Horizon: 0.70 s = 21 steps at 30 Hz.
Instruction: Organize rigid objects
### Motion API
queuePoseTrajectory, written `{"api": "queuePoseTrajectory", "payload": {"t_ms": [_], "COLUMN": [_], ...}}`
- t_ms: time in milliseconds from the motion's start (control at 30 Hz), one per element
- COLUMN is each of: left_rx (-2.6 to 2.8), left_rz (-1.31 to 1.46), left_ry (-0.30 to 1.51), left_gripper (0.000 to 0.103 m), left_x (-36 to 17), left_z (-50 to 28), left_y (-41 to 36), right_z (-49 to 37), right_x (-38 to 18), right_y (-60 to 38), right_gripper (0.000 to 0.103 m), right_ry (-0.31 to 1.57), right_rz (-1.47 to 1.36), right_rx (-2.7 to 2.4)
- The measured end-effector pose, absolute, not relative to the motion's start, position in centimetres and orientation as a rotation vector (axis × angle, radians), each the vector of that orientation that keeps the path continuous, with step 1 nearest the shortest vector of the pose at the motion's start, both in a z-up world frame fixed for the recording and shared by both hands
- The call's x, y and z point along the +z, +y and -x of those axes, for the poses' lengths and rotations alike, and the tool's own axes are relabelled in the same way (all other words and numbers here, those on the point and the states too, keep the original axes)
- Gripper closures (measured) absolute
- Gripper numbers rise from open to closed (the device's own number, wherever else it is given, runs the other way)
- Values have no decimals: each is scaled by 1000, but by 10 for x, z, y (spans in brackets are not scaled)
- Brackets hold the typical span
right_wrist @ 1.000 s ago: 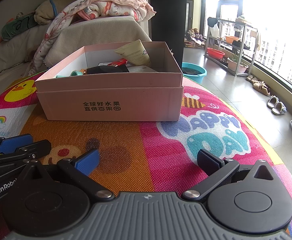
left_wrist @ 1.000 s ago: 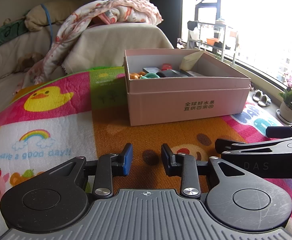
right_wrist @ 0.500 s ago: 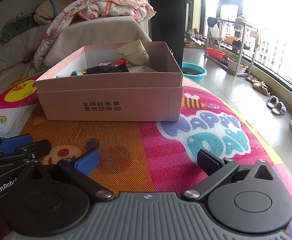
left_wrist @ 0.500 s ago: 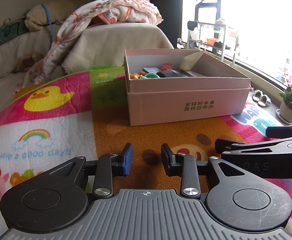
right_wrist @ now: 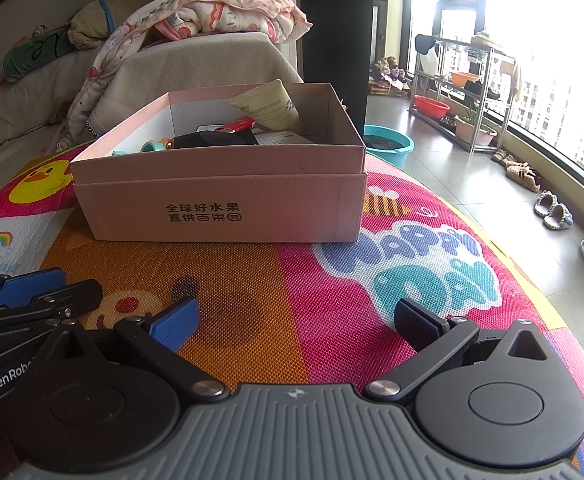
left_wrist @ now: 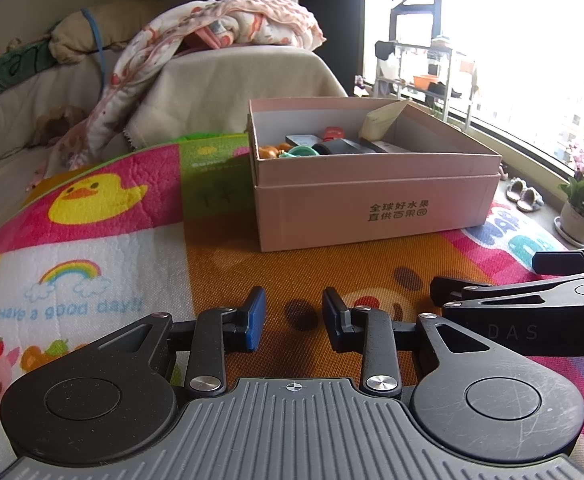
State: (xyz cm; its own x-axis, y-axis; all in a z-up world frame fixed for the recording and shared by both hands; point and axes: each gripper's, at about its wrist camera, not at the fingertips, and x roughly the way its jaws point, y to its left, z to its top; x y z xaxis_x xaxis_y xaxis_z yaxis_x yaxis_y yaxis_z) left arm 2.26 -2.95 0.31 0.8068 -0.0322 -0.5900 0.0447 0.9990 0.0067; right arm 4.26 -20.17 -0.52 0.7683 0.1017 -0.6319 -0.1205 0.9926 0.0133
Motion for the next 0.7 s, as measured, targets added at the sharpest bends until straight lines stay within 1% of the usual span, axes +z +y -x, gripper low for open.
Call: {"api": "queuePoseTrajectory", "payload": {"t_ms": [700], "left_rx": [-42], "left_rz": [-19], "left_ry": [632], "left_gripper": [68], "left_x": [3], "left_z": [-23], "left_y": [-29], "right_z": [-43], "right_x": [-5], "right_y": [-202], "right_gripper": [0], "right_ry": [684], "right_rz": [29], "right_rx": [121]}}
